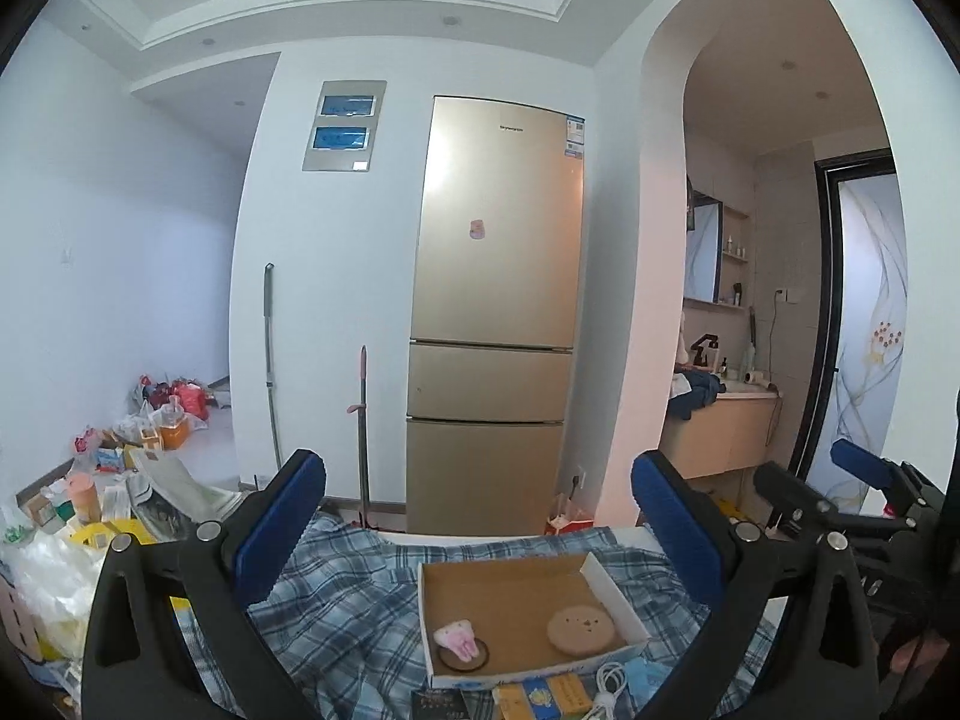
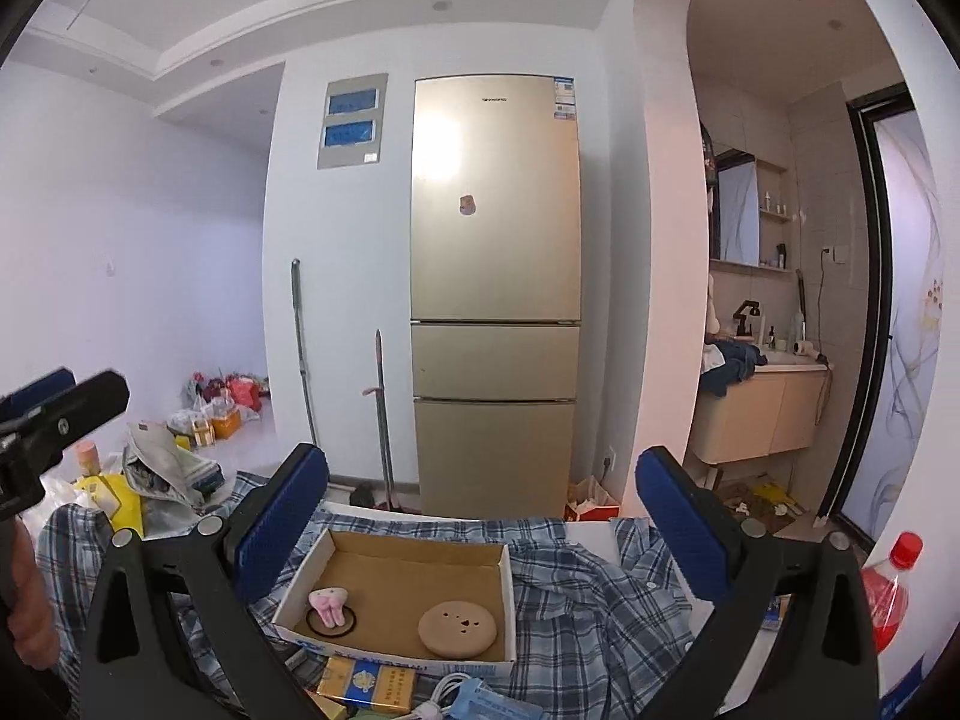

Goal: Organize soft objects
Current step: 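Raise both tools away from the box, then grasp the black Face tissue pack with the left tool and lift it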

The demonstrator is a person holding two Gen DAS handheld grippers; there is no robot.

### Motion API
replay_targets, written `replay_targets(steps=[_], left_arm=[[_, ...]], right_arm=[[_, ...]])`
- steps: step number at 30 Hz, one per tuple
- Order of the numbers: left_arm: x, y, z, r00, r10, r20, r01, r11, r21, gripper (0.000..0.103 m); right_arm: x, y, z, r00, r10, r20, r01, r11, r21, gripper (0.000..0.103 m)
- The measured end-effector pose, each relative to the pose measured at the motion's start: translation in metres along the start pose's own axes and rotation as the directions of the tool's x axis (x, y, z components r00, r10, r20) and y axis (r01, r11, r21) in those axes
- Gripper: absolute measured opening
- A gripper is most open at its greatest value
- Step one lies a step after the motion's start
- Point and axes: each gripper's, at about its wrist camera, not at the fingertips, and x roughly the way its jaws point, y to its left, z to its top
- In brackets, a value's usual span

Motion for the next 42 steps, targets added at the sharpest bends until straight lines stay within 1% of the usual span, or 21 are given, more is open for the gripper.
replay_targets(steps=[2,4,6,8,11,13,14,16,17,19,22,23,24,25,27,30,33,35,37,40,42], left_arm=[[-0.001,0.003,-0.01,1.0,-0.004,-0.003,0.004,1.0,0.004,0.103],[-0.002,0.003,-0.018,1.0,-0.029,-0.003,0.029,1.0,0.008,0.103],[-0.002,0.001,-0.028,1.0,-0.021,0.01,0.021,1.0,0.012,0.103],[-0.001,-0.001,-0.038,0.999,-0.033,0.016,0.033,0.999,0.018,0.103],[0.005,-0.002,-0.056,1.0,-0.003,0.031,0.002,1.0,0.025,0.103],[0.015,-0.001,-0.069,1.0,0.013,0.003,-0.014,0.999,0.031,0.103],[0.021,0.0,-0.077,1.0,0.027,-0.014,-0.026,0.999,0.041,0.103],[0.028,0.004,-0.091,0.998,0.049,-0.025,-0.048,0.997,0.052,0.103],[0.032,0.006,-0.1,0.998,0.059,-0.034,-0.057,0.997,0.058,0.103],[0.04,0.011,-0.113,0.997,0.06,-0.05,-0.057,0.996,0.063,0.103],[0.052,0.014,-0.136,0.996,0.067,-0.056,-0.062,0.994,0.087,0.103],[0.057,0.012,-0.143,0.994,0.084,-0.067,-0.077,0.991,0.107,0.103],[0.063,0.011,-0.147,0.991,0.085,-0.101,-0.072,0.99,0.121,0.103],[0.068,0.01,-0.148,0.989,0.072,-0.129,-0.055,0.991,0.125,0.103],[0.072,0.012,-0.151,0.987,0.076,-0.144,-0.059,0.991,0.117,0.103],[0.074,0.016,-0.152,0.982,0.08,-0.168,-0.063,0.993,0.101,0.103],[0.081,0.019,-0.155,0.973,0.072,-0.22,-0.053,0.994,0.091,0.103],[0.081,0.021,-0.156,0.971,0.063,-0.23,-0.046,0.996,0.078,0.103],[0.082,0.02,-0.156,0.967,0.069,-0.243,-0.051,0.995,0.08,0.103],[0.09,0.02,-0.159,0.952,0.079,-0.295,-0.056,0.995,0.087,0.103],[0.095,0.022,-0.161,0.941,0.068,-0.331,-0.045,0.996,0.075,0.102]], right_arm=[[-0.003,-0.003,-0.007,1.0,0.003,0.008,-0.003,1.0,0.027,0.103],[-0.005,-0.005,-0.014,1.0,0.003,0.016,-0.004,0.999,0.043,0.103],[-0.005,-0.005,-0.02,1.0,-0.006,0.026,0.005,0.999,0.047,0.103],[-0.004,-0.004,-0.029,0.999,-0.014,0.034,0.013,0.999,0.043,0.103],[-0.003,-0.004,-0.043,0.999,-0.02,0.049,0.019,0.999,0.034,0.103],[-0.001,-0.002,-0.055,0.998,-0.035,0.06,0.033,0.999,0.035,0.103],[0.0,-0.001,-0.061,0.996,-0.056,0.068,0.054,0.998,0.042,0.103],[0.001,-0.001,-0.073,0.992,-0.095,0.083,0.09,0.994,0.057,0.103],[0.003,-0.001,-0.077,0.991,-0.106,0.079,0.102,0.993,0.062,0.103],[0.008,-0.001,-0.083,0.993,-0.102,0.064,0.098,0.993,0.063,0.103],[0.015,-0.003,-0.091,0.992,-0.114,0.055,0.11,0.992,0.068,0.103],[0.017,-0.003,-0.094,0.991,-0.125,0.054,0.122,0.99,0.065,0.103],[0.018,-0.004,-0.098,0.988,-0.142,0.051,0.139,0.988,0.059,0.103],[0.02,-0.004,-0.1,0.986,-0.162,0.045,0.159,0.986,0.055,0.103],[0.024,-0.005,-0.104,0.984,-0.178,0.035,0.176,0.983,0.048,0.103],[0.027,-0.007,-0.104,0.982,-0.185,0.024,0.184,0.982,0.05,0.103],[0.025,-0.01,-0.104,0.983,-0.18,0.023,0.178,0.982,0.064,0.103],[0.023,-0.011,-0.104,0.983,-0.183,0.029,0.18,0.981,0.069,0.103],[0.024,-0.01,-0.104,0.982,-0.186,0.028,0.184,0.981,0.068,0.103],[0.025,-0.01,-0.105,0.981,-0.191,0.026,0.19,0.98,0.061,0.103],[0.025,-0.008,-0.105,0.982,-0.189,0.025,0.187,0.981,0.056,0.103]])
